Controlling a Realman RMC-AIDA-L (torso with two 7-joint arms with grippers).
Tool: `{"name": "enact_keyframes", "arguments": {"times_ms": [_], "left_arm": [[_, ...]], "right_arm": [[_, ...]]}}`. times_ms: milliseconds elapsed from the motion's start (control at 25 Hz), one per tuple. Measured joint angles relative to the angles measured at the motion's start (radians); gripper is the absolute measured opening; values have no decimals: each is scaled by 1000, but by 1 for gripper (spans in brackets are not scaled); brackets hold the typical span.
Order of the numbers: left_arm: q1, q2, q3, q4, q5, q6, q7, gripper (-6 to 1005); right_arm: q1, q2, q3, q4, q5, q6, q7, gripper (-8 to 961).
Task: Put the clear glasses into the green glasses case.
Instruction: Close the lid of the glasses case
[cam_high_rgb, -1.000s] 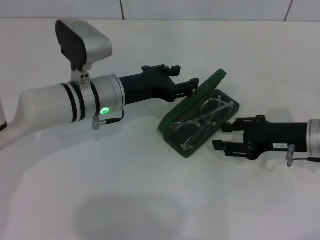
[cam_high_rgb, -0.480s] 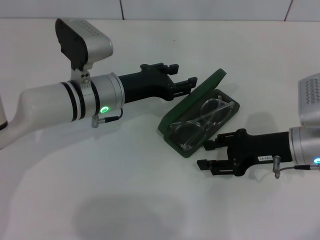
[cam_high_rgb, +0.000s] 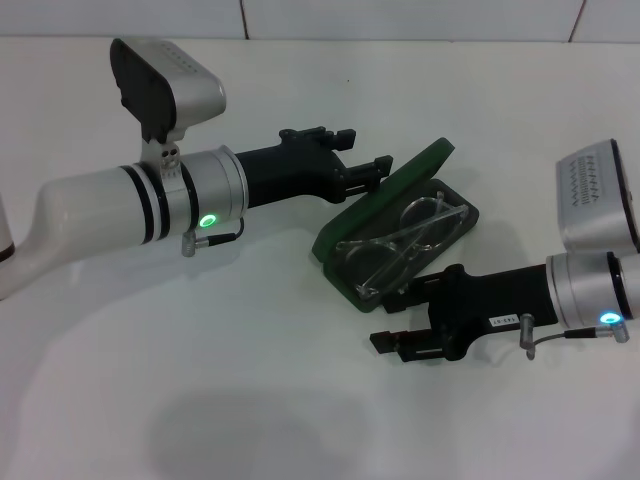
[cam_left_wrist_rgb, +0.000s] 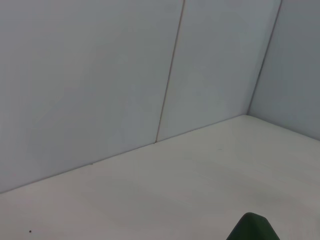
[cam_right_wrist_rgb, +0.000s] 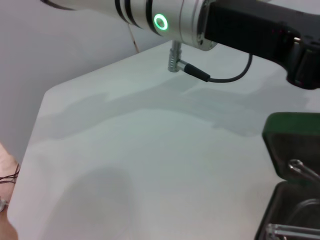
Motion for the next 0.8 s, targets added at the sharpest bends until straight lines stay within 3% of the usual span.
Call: {"name": "enact_keyframes", "arguments": {"times_ms": [320,520,800], "left_arm": [[1,0,0,0,0,0,12,666],[-3,0,15,0,-3,7,2,666],[-8,1,182,9,-125,6,4,666]], "right_arm": [[24,1,-17,8,13,16,4,560],[20,1,-92,2,106,69,3,561],[24,1,-138,-1,158,98,-6,563]]}}
